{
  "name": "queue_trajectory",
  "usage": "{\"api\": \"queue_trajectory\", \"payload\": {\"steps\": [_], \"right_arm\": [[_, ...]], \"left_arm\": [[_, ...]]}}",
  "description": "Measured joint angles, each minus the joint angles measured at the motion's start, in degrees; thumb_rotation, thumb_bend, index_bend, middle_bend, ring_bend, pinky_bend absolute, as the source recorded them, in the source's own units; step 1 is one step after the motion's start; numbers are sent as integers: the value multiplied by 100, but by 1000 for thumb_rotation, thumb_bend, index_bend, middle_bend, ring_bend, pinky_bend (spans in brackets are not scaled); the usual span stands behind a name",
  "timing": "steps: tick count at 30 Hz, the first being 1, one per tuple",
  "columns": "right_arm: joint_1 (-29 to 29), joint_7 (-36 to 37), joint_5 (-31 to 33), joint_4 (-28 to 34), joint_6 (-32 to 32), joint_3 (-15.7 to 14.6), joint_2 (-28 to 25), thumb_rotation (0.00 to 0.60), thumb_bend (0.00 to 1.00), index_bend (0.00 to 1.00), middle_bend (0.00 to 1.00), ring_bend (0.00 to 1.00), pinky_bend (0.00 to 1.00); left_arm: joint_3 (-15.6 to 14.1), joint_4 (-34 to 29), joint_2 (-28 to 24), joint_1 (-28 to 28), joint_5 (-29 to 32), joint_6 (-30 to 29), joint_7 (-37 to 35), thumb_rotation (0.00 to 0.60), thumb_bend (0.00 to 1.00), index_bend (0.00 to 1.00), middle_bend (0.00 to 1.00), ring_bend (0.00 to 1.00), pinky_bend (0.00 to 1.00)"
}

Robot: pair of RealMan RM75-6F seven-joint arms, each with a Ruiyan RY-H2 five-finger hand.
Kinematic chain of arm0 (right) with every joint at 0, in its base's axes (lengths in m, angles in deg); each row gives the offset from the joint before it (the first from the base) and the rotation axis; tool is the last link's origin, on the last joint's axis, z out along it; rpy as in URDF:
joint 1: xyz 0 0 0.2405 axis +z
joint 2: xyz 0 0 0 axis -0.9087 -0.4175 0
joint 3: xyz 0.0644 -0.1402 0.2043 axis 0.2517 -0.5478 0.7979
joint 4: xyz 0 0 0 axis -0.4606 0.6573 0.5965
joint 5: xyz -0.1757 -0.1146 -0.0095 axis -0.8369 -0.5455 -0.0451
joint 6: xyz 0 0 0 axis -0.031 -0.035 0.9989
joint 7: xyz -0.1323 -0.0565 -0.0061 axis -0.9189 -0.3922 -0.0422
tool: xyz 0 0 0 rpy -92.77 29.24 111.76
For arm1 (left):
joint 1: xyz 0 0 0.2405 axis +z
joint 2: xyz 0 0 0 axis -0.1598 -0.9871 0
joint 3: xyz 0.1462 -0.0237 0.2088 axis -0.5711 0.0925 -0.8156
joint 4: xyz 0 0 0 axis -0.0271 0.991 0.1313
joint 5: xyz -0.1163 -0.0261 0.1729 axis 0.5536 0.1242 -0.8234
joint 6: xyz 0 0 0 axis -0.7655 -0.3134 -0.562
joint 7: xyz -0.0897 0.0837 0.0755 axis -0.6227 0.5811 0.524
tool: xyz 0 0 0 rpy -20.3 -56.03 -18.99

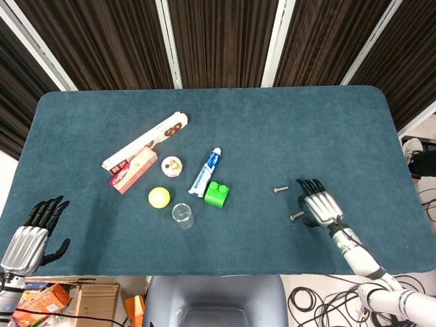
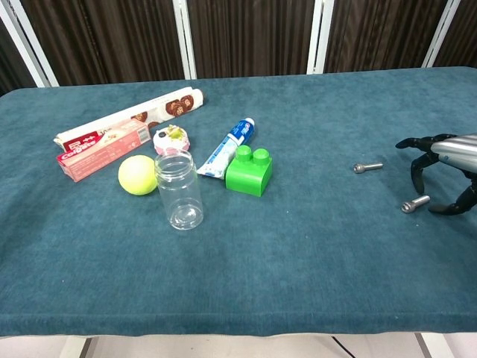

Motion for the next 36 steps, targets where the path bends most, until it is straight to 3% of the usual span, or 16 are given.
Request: {"api": "queue_trajectory", "payload": {"steps": [9, 19, 36], "right_arm": [[71, -8, 25, -22, 120, -45, 31, 600, 374, 531, 0, 0, 0], [28, -79, 61, 54, -7, -48, -11, 600, 379, 563, 0, 0, 0], [-54, -485, -24, 796, -447, -19, -314, 600, 380, 562, 0, 0, 0]], "left_arm": [[13, 14, 6, 17, 28, -47, 29, 600, 378, 0, 0, 0, 78], [18, 16, 7, 18, 36, -55, 28, 600, 377, 0, 0, 0, 78], [9, 8, 6, 6, 26, -39, 31, 600, 378, 0, 0, 0, 78]]}}
